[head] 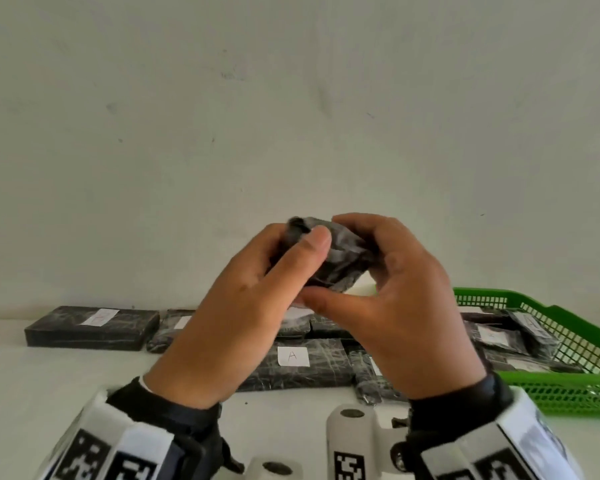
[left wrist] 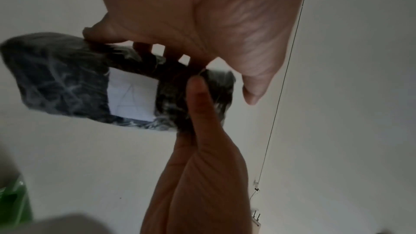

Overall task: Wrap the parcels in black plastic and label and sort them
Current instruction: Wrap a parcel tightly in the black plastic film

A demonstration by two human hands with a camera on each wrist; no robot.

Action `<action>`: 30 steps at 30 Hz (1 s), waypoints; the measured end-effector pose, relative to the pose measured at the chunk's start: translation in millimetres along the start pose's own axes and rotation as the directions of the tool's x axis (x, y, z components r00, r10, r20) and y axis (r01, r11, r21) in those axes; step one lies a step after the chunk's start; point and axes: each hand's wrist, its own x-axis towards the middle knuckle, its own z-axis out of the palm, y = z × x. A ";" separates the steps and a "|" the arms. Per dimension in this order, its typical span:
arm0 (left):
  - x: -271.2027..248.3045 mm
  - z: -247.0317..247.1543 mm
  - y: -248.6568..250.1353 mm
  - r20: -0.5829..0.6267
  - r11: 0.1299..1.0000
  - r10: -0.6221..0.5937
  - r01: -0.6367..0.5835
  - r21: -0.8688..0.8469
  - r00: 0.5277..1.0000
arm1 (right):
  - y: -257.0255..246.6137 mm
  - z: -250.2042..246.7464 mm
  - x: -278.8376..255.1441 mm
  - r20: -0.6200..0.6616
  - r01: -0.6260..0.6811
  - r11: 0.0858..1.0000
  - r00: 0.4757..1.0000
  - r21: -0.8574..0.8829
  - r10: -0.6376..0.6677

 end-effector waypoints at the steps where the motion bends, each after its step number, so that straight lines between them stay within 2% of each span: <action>1: 0.1 -0.2 -1.1 -0.011 0.999 -0.006 0.005 -0.047 1.000 | -0.3 3.6 -0.3 -0.016 0.002 0.999 1.000 0.053 -0.002; 3: 0.9 -0.3 -4.2 -0.071 0.989 -0.068 0.058 -0.134 0.995 | -2.7 8.1 0.1 -0.003 -0.016 0.993 1.000 0.115 0.016; 6: 1.3 -0.7 -5.9 -0.155 0.973 -0.127 0.093 -0.210 0.980 | -13.8 12.8 0.3 0.121 -0.080 0.995 0.990 0.062 0.072; 8: 0.8 -1.8 -3.5 -0.184 0.979 -0.090 0.053 -0.196 0.979 | -17.2 15.1 -1.0 0.165 -0.101 0.994 0.982 0.031 0.095; 11: -0.2 -3.1 2.0 -0.210 0.997 0.023 -0.038 -0.069 0.977 | -16.4 17.3 -2.0 0.154 -0.110 0.992 0.981 -0.053 0.117; 13: -2.0 -4.2 4.5 -0.199 0.998 0.046 -0.053 -0.031 0.979 | -16.2 16.8 -1.5 0.172 -0.124 0.989 0.976 -0.078 0.136; 15: -2.9 -6.0 6.6 -0.146 0.998 0.039 -0.046 -0.047 0.989 | -19.4 12.3 -0.9 0.264 -0.167 0.986 0.950 -0.019 0.166; 17: -2.5 -7.9 6.5 -0.066 0.993 0.022 -0.029 -0.115 0.998 | -20.9 10.4 1.3 0.354 -0.255 0.955 0.916 0.151 0.189; 19: -0.6 -8.0 2.7 -0.020 0.980 0.026 -0.029 -0.198 0.999 | -18.3 9.4 2.6 0.330 -0.318 0.917 0.915 0.241 0.231; 22: 1.6 -5.8 -7.2 0.004 0.966 0.106 -0.102 -0.236 0.994 | -13.4 12.7 2.9 0.236 -0.202 0.944 0.961 0.260 0.140; 25: 1.8 -5.7 -7.1 0.030 0.951 0.173 -0.159 -0.266 0.984 | -11.5 10.4 1.8 0.254 -0.296 0.869 0.945 0.396 0.206; 30: 3.4 -4.7 -6.6 -0.057 0.938 0.223 -0.230 -0.261 0.973 | -16.3 11.2 -1.2 0.285 -0.309 0.858 0.937 0.410 0.201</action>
